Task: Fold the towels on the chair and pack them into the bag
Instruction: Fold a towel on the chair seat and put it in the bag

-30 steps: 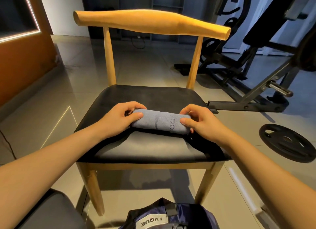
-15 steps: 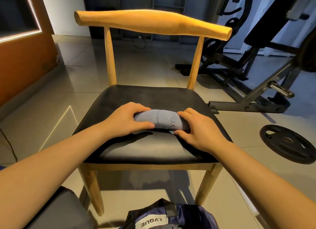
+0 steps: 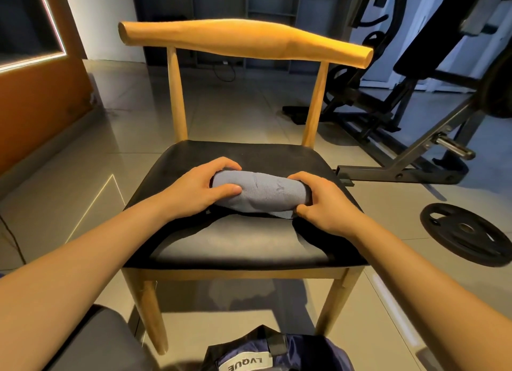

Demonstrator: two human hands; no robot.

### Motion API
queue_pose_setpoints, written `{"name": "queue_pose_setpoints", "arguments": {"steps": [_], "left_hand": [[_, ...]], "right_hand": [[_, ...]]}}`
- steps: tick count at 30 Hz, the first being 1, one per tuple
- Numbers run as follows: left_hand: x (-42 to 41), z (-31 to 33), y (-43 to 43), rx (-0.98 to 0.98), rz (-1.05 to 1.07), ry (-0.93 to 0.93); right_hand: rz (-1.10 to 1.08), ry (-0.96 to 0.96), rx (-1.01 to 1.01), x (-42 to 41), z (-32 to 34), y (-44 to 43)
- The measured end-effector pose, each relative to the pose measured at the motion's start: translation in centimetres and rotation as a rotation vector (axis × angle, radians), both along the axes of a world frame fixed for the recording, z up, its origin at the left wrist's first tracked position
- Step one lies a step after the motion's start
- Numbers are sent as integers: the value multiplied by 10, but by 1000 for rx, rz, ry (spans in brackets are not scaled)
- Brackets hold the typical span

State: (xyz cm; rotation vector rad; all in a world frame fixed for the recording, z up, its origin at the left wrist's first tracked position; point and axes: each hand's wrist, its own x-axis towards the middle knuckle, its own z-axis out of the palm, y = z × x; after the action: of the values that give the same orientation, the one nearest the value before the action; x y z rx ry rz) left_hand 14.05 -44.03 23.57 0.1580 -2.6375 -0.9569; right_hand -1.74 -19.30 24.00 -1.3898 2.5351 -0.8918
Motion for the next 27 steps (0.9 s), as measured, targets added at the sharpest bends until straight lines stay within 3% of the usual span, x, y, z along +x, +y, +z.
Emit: {"name": "queue_pose_setpoints", "arguments": {"steps": [6, 11, 14, 18, 21, 24, 27], "left_hand": [[12, 19, 16, 186, -23, 47], [28, 34, 40, 61, -90, 89], [36, 42, 61, 56, -161, 85], [46, 46, 85, 130, -221, 23], [55, 45, 94, 106, -254, -19], [61, 47, 104, -110, -293, 65], [65, 50, 113, -64, -339, 73]], "right_hand": [[112, -157, -148, 7, 28, 20], [129, -227, 41, 25, 51, 47], [166, 6, 5, 52, 56, 51], [154, 298, 150, 77, 49, 59], [149, 232, 168, 84, 49, 74], [130, 136, 129, 91, 52, 86], [128, 105, 130, 104, 53, 98]]}}
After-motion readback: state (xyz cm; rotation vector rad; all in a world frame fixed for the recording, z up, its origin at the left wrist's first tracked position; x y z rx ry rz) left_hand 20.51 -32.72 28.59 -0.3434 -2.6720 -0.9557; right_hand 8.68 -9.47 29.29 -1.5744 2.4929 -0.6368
